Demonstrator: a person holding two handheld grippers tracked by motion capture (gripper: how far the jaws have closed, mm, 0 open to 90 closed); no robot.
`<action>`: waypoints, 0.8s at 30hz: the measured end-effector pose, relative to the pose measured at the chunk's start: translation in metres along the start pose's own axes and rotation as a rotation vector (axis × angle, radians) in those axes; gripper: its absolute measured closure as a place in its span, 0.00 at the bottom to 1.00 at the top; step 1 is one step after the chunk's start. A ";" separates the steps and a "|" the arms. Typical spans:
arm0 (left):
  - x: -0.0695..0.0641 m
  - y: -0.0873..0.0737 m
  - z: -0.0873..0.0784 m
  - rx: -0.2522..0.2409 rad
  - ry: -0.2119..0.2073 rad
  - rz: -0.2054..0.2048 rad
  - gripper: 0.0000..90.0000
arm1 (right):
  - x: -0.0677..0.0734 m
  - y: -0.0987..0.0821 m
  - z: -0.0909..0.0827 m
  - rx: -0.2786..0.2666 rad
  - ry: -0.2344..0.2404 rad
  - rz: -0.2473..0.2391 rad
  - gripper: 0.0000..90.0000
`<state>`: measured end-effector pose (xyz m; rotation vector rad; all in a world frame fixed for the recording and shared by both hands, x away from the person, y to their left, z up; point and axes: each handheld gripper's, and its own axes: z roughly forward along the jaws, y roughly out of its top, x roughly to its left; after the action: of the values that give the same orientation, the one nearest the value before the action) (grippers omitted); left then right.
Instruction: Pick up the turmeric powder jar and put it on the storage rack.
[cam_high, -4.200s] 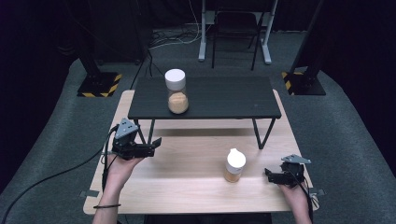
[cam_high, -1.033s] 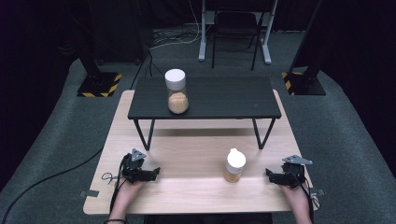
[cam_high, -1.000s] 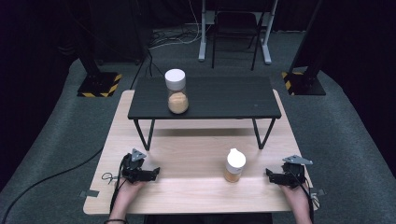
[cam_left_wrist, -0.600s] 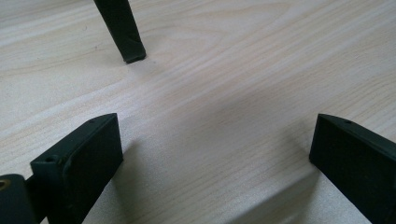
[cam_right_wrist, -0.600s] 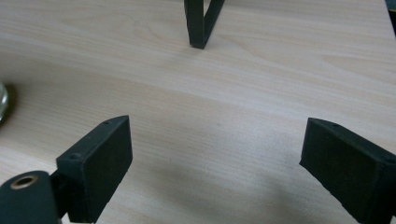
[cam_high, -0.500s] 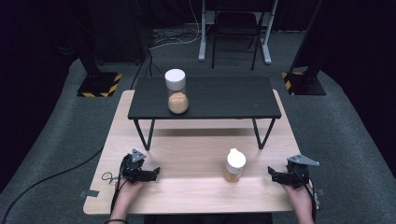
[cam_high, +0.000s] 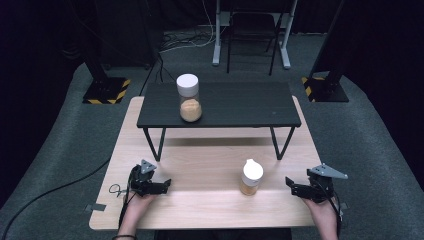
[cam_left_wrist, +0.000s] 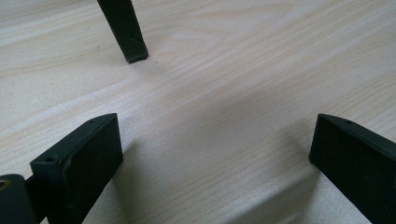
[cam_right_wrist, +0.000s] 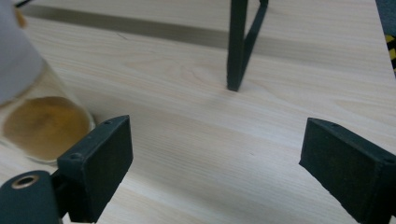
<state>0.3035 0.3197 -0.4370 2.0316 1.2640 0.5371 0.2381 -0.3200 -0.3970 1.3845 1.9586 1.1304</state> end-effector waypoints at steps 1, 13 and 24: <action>0.000 0.000 0.000 0.000 0.000 0.000 0.02 | 0.001 0.001 -0.002 -0.004 0.006 -0.004 0.09; 0.000 0.000 0.000 0.000 0.000 0.001 0.02 | 0.014 0.012 -0.017 -0.042 0.075 -0.023 0.09; 0.000 0.000 0.000 0.001 0.000 0.001 0.02 | 0.033 0.022 -0.021 -0.071 0.142 -0.077 0.09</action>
<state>0.3036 0.3197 -0.4369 2.0335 1.2631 0.5374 0.2213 -0.2934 -0.3646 1.2117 2.0299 1.2808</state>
